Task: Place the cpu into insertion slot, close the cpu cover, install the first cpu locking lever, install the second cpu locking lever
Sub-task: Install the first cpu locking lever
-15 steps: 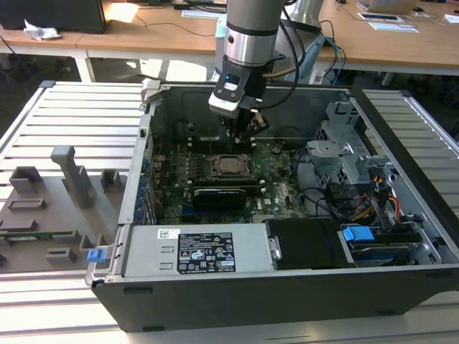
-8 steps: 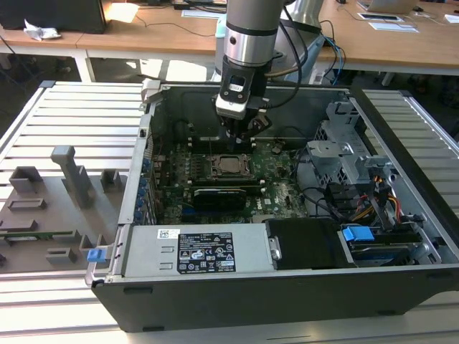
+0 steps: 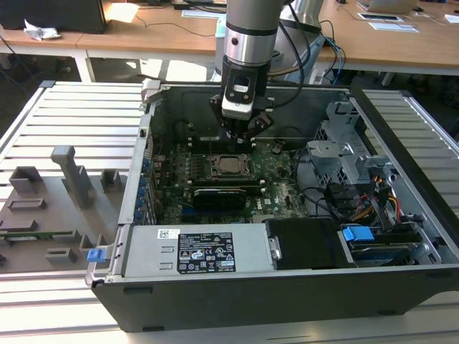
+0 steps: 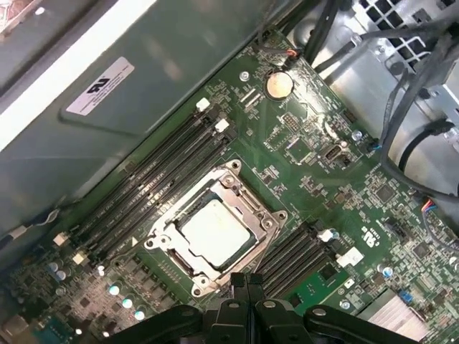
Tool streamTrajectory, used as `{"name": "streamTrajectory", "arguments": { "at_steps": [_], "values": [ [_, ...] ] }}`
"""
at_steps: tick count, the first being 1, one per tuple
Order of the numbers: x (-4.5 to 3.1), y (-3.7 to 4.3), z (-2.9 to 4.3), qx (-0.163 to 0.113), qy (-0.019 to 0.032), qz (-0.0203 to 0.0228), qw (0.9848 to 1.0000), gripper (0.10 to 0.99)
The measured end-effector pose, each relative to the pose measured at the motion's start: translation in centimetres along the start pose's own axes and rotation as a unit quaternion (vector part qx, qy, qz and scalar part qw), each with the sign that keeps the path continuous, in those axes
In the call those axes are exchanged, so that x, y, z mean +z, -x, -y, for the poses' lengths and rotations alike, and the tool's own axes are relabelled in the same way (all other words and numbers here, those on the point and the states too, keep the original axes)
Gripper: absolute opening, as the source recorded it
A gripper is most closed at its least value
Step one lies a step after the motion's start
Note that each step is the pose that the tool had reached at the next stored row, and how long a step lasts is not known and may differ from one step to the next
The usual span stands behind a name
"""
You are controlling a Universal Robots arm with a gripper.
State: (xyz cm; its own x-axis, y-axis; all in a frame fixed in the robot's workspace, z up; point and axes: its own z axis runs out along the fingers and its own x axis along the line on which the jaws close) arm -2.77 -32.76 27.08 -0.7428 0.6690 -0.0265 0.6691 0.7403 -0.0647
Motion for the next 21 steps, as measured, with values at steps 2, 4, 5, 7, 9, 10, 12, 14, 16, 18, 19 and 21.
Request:
{"name": "streamTrajectory", "arguments": {
  "at_steps": [2, 4, 5, 7, 9, 10, 12, 14, 16, 18, 19, 21],
  "values": [
    [0.00, 0.00, 0.00, -0.015, 0.0004, 0.0010, 0.9999, 0.106],
    [0.00, 0.00, 0.00, -0.055, 0.0015, 0.0036, 0.9985, 0.106],
    [0.00, 0.00, 0.00, -0.067, 0.0018, 0.0044, 0.9977, 0.106],
    [0.00, 0.00, 0.00, -0.092, 0.0024, 0.0060, 0.9957, 0.106],
    [0.00, 0.00, 0.00, -0.107, 0.0029, 0.0070, 0.9942, 0.106],
    [0.00, 0.00, 0.00, -0.113, 0.0030, 0.0073, 0.9936, 0.106],
    [0.00, 0.00, 0.00, -0.123, 0.0033, 0.0080, 0.9923, 0.106],
    [0.00, 0.00, 0.00, -0.134, 0.0036, 0.0087, 0.9910, 0.106],
    [0.00, 0.00, 0.00, -0.146, 0.0039, 0.0095, 0.9893, 0.106],
    [0.00, 0.00, 0.00, -0.161, 0.0043, 0.0105, 0.9869, 0.106],
    [0.00, 0.00, 0.00, -0.170, 0.0045, 0.0111, 0.9853, 0.106],
    [0.00, 0.00, 0.00, -0.182, 0.0049, 0.0119, 0.9831, 0.106]
  ]
}}
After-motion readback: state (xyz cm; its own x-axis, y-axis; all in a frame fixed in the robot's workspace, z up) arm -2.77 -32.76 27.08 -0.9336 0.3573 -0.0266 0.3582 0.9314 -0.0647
